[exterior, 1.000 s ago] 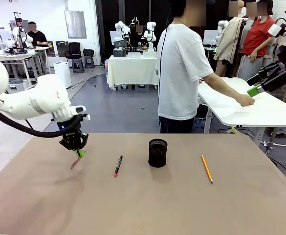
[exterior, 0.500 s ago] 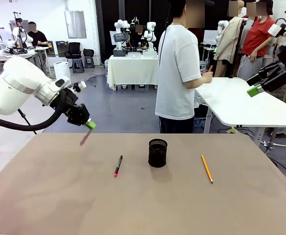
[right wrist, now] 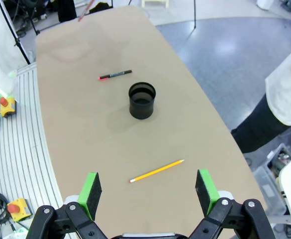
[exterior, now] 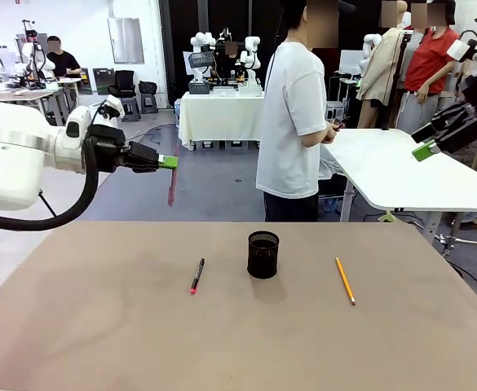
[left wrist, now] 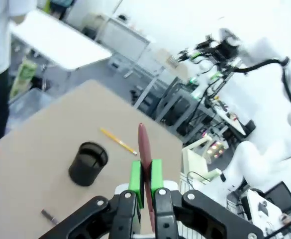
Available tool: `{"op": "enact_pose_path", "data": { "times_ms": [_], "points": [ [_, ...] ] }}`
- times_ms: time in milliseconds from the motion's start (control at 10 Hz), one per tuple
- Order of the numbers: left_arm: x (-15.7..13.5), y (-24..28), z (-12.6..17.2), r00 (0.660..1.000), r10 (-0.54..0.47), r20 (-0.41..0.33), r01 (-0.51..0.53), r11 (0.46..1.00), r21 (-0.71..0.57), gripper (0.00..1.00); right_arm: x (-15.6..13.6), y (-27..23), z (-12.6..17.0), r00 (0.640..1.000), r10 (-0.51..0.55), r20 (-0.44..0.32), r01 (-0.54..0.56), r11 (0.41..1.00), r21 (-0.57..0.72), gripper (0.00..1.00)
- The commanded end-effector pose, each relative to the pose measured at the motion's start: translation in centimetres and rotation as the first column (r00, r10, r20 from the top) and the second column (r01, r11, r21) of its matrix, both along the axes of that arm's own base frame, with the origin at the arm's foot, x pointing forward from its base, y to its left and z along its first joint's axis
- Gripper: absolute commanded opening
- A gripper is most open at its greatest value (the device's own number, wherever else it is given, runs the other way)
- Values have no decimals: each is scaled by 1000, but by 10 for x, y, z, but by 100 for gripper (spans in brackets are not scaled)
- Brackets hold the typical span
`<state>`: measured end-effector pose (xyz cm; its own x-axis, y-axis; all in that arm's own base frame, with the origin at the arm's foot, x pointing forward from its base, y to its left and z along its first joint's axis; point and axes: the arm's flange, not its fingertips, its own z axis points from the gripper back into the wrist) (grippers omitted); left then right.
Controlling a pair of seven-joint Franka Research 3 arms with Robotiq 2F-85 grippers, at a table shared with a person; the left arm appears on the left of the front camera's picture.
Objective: Place the pens into the pen holder.
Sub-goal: Pick up a writing instrument from the table and place it into the Pen holder.
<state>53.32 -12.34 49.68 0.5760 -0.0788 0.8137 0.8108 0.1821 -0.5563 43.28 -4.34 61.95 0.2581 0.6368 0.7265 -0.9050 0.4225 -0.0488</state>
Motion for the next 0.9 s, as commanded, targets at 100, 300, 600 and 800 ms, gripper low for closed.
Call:
{"op": "enact_pose_path", "data": {
  "times_ms": [100,300,600,800],
  "points": [
    [11,7,-2,997,46,-55,-42,997,64,0,0,0,2,1000,3,4,-3,1000,0,100],
    [11,7,-2,997,46,-55,-42,997,64,0,0,0,2,1000,3,4,-3,1000,0,100],
    [7,-23,-14,995,76,57,-79,995,61,0,0,0,2,1000,3,4,-3,1000,0,100],
    [16,-75,-31,972,43,229,-66,993,94,0,0,0,2,1000,3,4,-3,1000,0,100]
  ]
}}
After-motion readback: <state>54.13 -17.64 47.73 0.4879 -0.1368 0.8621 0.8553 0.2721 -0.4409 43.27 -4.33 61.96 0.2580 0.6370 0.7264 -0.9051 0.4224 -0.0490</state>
